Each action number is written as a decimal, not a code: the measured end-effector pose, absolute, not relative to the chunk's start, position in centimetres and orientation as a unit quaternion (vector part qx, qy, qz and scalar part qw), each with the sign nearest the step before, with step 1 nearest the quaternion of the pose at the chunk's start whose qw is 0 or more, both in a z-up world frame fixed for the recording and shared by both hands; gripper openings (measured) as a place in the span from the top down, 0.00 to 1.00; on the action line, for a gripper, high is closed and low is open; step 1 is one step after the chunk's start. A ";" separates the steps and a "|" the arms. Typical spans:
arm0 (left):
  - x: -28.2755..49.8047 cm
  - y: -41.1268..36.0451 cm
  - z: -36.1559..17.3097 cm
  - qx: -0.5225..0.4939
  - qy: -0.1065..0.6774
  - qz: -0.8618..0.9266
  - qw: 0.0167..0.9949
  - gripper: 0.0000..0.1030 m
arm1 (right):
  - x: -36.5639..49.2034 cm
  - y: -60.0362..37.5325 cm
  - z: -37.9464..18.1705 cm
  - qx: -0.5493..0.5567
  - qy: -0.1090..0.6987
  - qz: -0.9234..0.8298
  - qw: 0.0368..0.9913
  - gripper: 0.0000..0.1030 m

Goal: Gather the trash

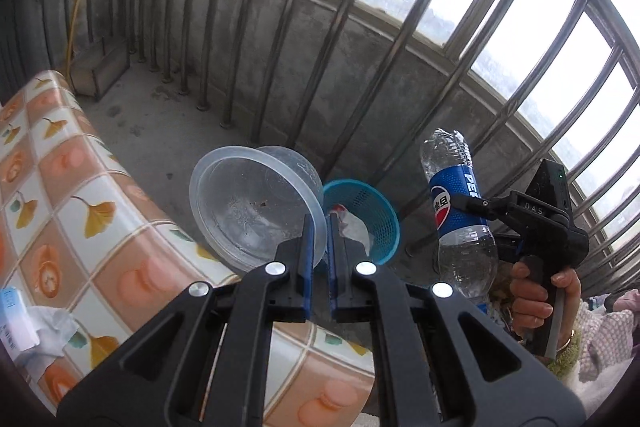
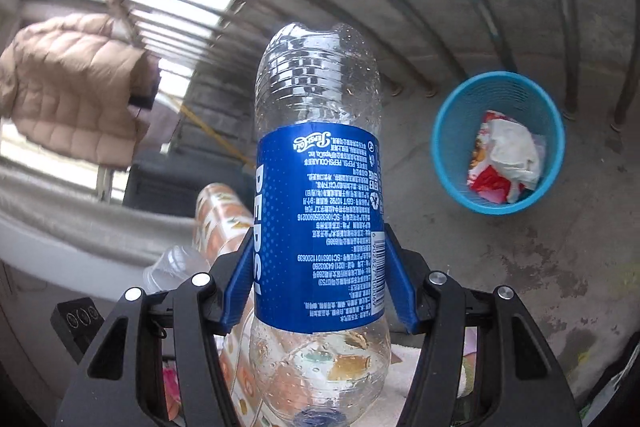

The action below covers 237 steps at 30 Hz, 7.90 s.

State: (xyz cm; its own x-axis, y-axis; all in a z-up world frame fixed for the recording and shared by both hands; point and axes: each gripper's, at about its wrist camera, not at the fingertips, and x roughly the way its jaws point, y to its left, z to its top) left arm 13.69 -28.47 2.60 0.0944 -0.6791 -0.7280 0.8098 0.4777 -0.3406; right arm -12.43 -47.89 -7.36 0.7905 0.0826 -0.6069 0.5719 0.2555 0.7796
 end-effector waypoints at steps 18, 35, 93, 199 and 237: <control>14.3 -55.1 -14.5 0.152 0.622 -0.486 0.595 0.64 | -10.3 -58.4 -26.2 0.720 0.299 -0.203 0.593 0.42; 15.6 -47.8 -5.8 0.084 0.531 -0.526 0.659 0.58 | -10.3 -58.3 -26.9 0.666 0.309 -0.279 0.619 0.38; 17.3 13.6 -7.2 -0.165 0.467 -0.111 0.862 0.42 | 27.1 9.5 -5.2 -0.311 0.502 0.383 0.710 0.21; 22.5 -0.4 -2.6 -0.034 0.396 -0.177 0.900 1.00 | 12.9 -20.8 -7.8 0.341 0.501 0.146 0.781 0.24; 14.5 -19.3 8.5 -0.038 0.340 -0.457 0.821 1.00 | 1.1 -37.6 -3.3 0.474 0.334 0.013 0.815 0.27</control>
